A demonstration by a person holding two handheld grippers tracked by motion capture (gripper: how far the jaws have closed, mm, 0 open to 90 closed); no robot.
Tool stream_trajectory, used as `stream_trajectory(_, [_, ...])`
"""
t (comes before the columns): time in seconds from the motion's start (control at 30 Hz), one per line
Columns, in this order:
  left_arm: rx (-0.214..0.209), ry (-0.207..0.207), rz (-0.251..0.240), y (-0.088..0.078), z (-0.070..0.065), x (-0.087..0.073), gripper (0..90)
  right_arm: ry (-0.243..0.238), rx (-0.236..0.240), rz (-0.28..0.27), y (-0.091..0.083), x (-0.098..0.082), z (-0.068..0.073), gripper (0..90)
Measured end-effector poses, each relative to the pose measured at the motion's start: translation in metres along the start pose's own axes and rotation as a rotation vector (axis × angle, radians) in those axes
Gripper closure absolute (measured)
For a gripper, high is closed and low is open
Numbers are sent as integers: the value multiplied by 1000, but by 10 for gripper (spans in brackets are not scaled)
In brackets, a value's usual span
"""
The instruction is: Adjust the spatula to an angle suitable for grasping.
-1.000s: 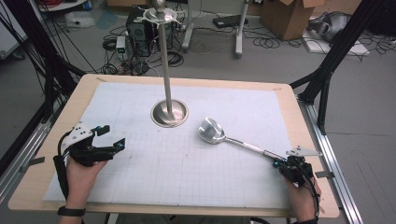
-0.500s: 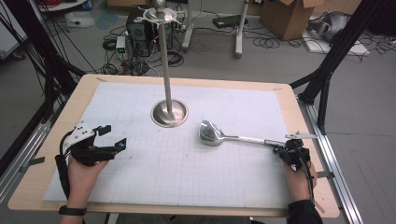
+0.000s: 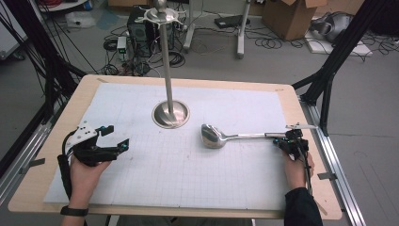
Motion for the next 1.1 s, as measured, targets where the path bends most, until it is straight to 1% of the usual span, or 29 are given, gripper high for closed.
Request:
stream_trajectory(0.03, [-6, 1, 0, 1, -1, 1, 172, 0, 0, -2, 3, 3, -1, 900])
stream_trajectory(0.17, [-7, 5, 5, 3, -1, 0, 172, 7, 7, -5, 6, 6, -2, 899])
stream_trajectory(0.2, [-10, -1, 6, 4, -2, 0, 172, 3, 4, -5, 7, 7, -3, 899])
stream_trajectory(0.23, [-13, 2, 9, 5, -3, 0, 172, -4, -1, -12, 9, 9, -2, 899])
stream_trajectory(0.3, [-13, 3, 10, 6, -2, 0, 171, -3, 7, -15, 10, 9, -3, 899])
stream_trajectory(0.4, [-15, 0, 10, 6, -3, 0, 171, -4, 12, -18, 9, 9, -3, 894])
stream_trajectory(0.47, [-17, 2, 11, 7, -4, 1, 171, -2, 3, -18, 7, 9, -3, 892])
stream_trajectory(0.53, [-19, 1, 7, 7, -5, 2, 171, 1, 1, -35, 2, 10, -2, 889])
stream_trajectory(0.57, [-19, 2, 7, 7, -5, 4, 171, -15, -3, -64, -5, 12, 0, 824])
stream_trajectory(0.6, [-19, 2, 7, 7, -5, 4, 170, -15, -3, -64, -5, 12, 0, 824])
stream_trajectory(0.63, [-22, 1, 5, 7, -6, 5, 170, -10, 0, -78, -11, 13, 2, 751])
stream_trajectory(0.67, [-25, 5, 6, 7, -6, 6, 170, -10, 0, -78, -11, 13, 2, 751])
stream_trajectory(0.7, [-24, 5, 3, 7, -6, 8, 170, -9, -1, -87, -16, 13, 3, 679])
stream_trajectory(0.73, [-24, 5, 3, 7, -6, 8, 169, -9, -1, -87, -16, 13, 3, 679])
stream_trajectory(0.77, [-25, 6, 3, 7, -7, 9, 169, 0, 13, -97, -22, 12, 5, 601])
stream_trajectory(0.8, [-26, 7, 2, 7, -7, 11, 169, 1, 11, -105, -24, 12, 6, 577])
stream_trajectory(0.83, [-28, 12, 1, 6, -7, 12, 169, 1, 11, -105, -24, 12, 6, 577])
stream_trajectory(0.87, [-32, 11, -1, 6, -8, 14, 168, 2, 32, -122, -30, 13, 9, 478])
stream_trajectory(0.9, [-31, 14, -1, 6, -7, 15, 168, 2, 32, -122, -30, 13, 9, 478])
stream_trajectory(0.93, [-31, 14, -1, 6, -7, 15, 168, 8, 37, -126, -32, 13, 11, 438])
stream_trajectory(0.97, [-28, 14, 0, 6, -7, 18, 167, -8, 48, -135, -38, 13, 15, 384])
stream_trajectory(1.0, [-32, 8, -4, 7, -7, 19, 167, -8, 48, -135, -38, 13, 15, 384])
stream_trajectory(1.03, [-35, 7, -6, 7, -7, 21, 167, -31, 66, -140, -42, 12, 21, 336])
stream_trajectory(1.07, [-41, 6, -7, 8, -7, 22, 167, -31, 66, -140, -42, 12, 21, 336])
stream_trajectory(1.1, [-48, 13, -10, 10, -7, 24, 167, -51, 77, -157, -48, 11, 27, 311])
Point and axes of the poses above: each handheld gripper's, and its own axes: y roughly forward along the jaws, x roughly out of its top, z roughly to its left, the point moved 6 cm from there along y, roughly forward along the jaws, and after that the axes turned 3 degrees about z, right-handed, at the moved point
